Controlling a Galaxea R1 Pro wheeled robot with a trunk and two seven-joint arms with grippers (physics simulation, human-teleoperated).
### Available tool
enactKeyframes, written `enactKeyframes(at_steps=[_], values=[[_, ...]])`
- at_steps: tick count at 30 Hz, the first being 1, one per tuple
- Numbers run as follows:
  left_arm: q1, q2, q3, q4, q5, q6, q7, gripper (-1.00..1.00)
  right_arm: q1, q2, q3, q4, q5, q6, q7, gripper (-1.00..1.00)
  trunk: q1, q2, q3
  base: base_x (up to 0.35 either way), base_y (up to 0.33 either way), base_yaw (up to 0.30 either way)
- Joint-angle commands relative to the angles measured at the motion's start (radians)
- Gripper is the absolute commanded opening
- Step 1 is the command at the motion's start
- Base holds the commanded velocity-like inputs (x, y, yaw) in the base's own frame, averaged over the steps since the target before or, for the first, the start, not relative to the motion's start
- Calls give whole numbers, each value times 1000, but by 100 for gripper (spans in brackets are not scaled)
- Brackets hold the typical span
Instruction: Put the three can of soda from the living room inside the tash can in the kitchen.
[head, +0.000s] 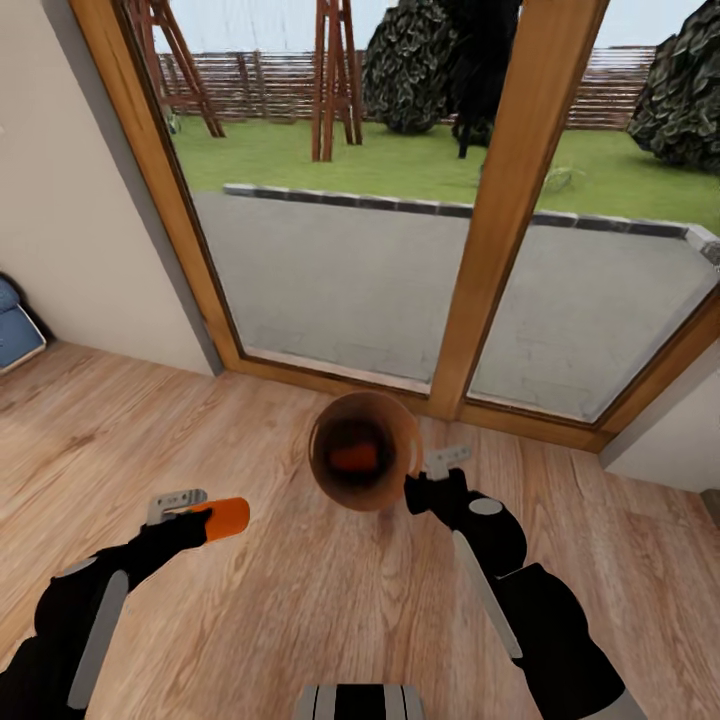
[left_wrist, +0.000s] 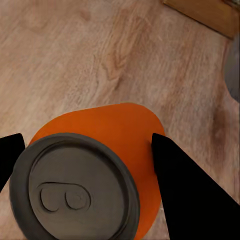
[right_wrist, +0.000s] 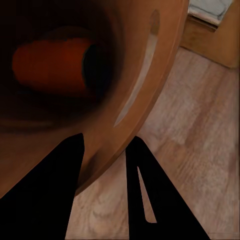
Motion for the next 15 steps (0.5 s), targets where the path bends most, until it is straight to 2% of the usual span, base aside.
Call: enactKeyframes(at_steps=[1,4,7,15], values=[[-2,3,1,-13,-7,15,-21,-100,-1,0,1,-2,-5,9,1,-100,0,0,4,0,0,0],[-10,15,1,-26,-6,42,-52,-100,0,1,1,1,-5,22,1,-100,-2,1,16,0,0,0],[-45,26,2,-35,-5,94,-86,-100,0,4,1,28,-5,28,1,-100,-3,2,27,0,0,0],[-139,28,2,-43,-5,221,-192,-100,-1,8,-1,152,-5,29,-14,-100,-7,3,58,0,0,0]])
